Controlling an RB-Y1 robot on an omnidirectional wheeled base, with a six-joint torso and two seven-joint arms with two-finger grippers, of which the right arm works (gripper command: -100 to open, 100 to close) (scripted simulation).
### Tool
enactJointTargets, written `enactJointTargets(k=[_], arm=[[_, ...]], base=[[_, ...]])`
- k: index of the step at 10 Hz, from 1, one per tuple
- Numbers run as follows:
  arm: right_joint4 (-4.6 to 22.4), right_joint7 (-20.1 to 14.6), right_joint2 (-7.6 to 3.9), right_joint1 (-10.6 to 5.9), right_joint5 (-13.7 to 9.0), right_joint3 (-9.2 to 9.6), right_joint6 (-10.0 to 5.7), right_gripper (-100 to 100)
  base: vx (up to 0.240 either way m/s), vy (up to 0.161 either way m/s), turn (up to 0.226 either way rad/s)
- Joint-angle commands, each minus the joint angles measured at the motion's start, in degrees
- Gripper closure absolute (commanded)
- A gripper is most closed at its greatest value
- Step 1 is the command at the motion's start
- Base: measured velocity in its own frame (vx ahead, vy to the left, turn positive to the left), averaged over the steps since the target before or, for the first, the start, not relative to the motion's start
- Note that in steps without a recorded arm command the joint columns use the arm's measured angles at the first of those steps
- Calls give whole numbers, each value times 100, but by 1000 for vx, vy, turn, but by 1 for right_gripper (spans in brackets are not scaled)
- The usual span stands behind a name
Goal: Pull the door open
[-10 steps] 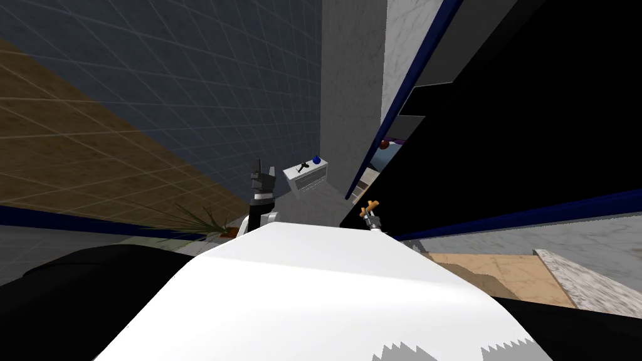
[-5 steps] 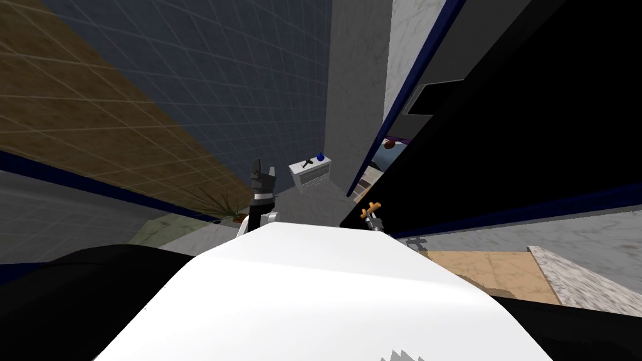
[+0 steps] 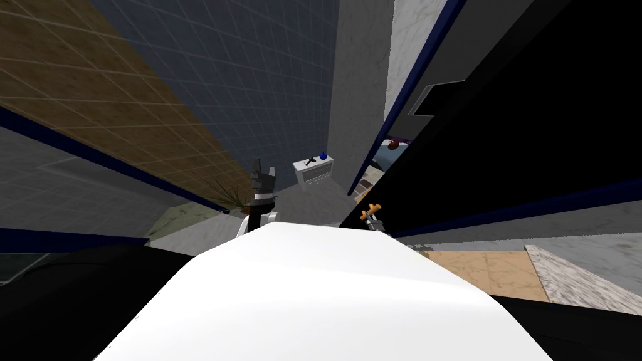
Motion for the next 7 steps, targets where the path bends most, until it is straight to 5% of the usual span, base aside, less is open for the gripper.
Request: enactJointTargets(k=[1, 7], arm=[[41, -44, -17, 15, 17, 42, -69, 100], [277, -242, -124, 19, 83, 206, -390, 100]], base=[[-190, -65, 146], [-195, -56, 133]])
